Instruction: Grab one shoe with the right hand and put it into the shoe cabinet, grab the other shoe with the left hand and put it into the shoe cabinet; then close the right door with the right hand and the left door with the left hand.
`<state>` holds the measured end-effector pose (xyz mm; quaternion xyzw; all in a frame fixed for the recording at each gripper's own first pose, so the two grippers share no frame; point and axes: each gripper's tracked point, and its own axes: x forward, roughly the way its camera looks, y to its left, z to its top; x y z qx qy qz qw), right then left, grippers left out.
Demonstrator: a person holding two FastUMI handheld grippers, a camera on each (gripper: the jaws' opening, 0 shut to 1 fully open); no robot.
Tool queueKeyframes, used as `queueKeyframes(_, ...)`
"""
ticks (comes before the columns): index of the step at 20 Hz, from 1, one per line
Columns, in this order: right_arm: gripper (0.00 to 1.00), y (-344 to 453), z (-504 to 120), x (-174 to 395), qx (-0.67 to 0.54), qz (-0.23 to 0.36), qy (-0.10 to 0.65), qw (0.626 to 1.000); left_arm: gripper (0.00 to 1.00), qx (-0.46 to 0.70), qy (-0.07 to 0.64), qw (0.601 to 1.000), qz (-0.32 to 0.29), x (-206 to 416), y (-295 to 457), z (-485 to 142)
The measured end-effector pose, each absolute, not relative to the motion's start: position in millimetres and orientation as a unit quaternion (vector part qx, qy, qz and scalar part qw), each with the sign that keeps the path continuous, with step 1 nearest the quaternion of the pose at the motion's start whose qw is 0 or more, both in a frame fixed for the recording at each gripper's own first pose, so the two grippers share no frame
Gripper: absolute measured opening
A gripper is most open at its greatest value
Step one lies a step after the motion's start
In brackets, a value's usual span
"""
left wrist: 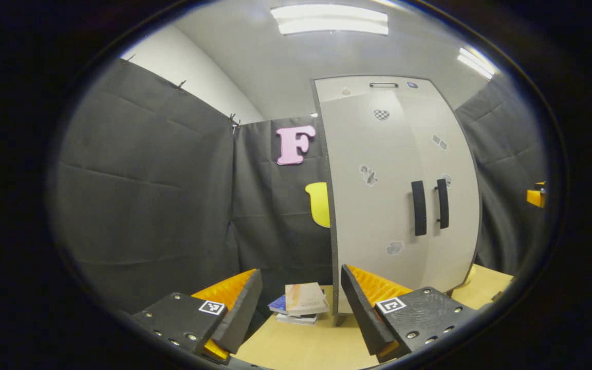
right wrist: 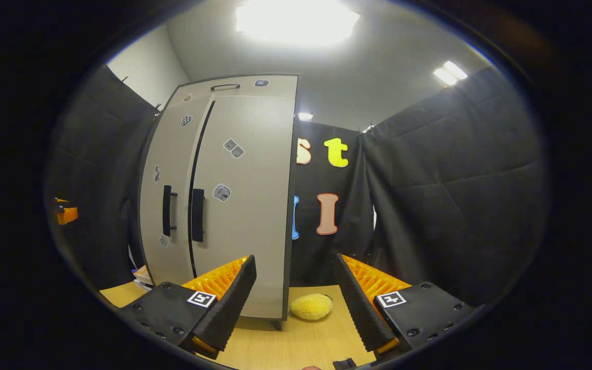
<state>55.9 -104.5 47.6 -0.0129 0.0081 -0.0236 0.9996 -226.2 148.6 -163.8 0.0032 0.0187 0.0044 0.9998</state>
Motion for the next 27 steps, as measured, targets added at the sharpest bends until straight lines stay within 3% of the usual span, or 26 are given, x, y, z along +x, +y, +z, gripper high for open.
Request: queueKeyframes(27,0.98,-102.1,55.6,68.3,0.002,-0.029,-0.006,1.000,0.97,-0.011,0.017,0.999,0.025,-221.0,151.5,-166.2)
